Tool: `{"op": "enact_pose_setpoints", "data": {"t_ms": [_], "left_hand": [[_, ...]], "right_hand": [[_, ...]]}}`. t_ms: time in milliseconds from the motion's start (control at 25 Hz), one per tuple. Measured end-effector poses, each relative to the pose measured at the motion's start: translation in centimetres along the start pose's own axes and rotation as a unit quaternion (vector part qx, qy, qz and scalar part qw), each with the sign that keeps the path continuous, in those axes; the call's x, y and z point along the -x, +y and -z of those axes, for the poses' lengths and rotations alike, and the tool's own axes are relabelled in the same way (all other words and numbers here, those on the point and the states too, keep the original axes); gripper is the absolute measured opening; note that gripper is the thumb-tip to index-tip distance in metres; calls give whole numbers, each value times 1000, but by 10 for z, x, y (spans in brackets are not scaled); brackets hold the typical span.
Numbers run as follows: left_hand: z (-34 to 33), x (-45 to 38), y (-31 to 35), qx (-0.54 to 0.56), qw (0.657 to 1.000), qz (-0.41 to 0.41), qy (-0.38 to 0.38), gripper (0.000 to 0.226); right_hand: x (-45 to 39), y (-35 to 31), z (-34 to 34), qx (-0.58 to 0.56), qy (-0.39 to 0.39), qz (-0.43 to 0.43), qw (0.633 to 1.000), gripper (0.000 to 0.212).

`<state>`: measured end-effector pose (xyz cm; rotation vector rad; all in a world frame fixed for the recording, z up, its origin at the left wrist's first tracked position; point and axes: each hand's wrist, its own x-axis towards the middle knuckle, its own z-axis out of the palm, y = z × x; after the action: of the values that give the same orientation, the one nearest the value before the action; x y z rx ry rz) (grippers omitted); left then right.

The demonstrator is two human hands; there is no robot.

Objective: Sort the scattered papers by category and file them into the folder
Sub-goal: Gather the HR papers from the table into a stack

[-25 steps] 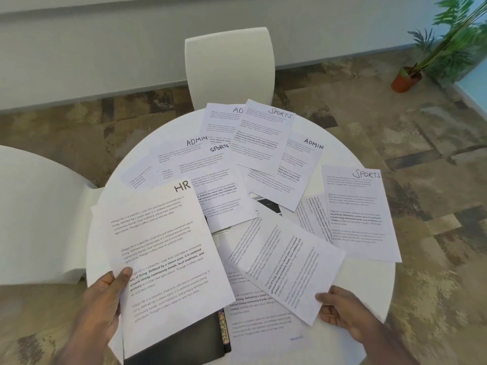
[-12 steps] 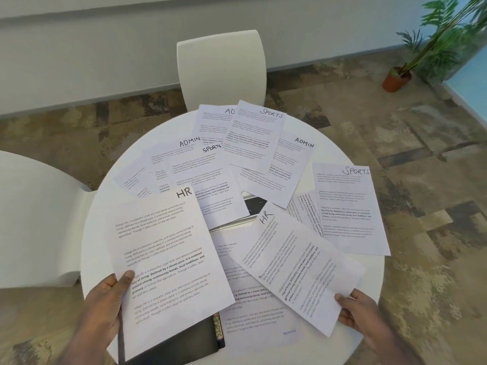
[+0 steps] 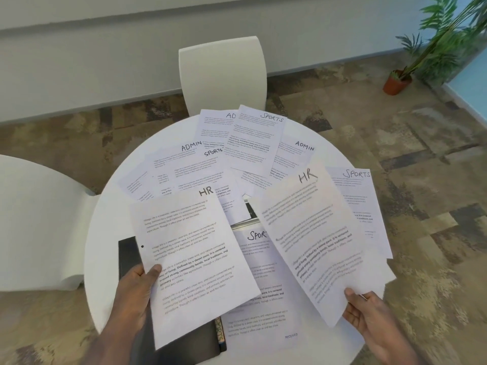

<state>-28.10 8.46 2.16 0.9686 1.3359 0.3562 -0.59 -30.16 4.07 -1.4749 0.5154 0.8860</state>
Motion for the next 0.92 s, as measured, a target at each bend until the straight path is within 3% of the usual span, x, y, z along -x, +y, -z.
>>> {"op": "enact_pose_setpoints", "data": {"t_ms": [160,400,560,920], "left_hand": [[-32,14,-3,-26,999,-21,-2,13],[-57,30,-18,2,998,17,-61,20],[-59,36,-25,53,992,61,-96,23],[-65,42,-30,85,988,114,-56,36]], "right_hand": [[17,-6,-68,27,-75,30,996,19],[41,44,-140,44,-58,6,997,17],[42,72,-157,42,-40,-24,998,20],[31,93,-158,112,-41,-25,993,17]]}}
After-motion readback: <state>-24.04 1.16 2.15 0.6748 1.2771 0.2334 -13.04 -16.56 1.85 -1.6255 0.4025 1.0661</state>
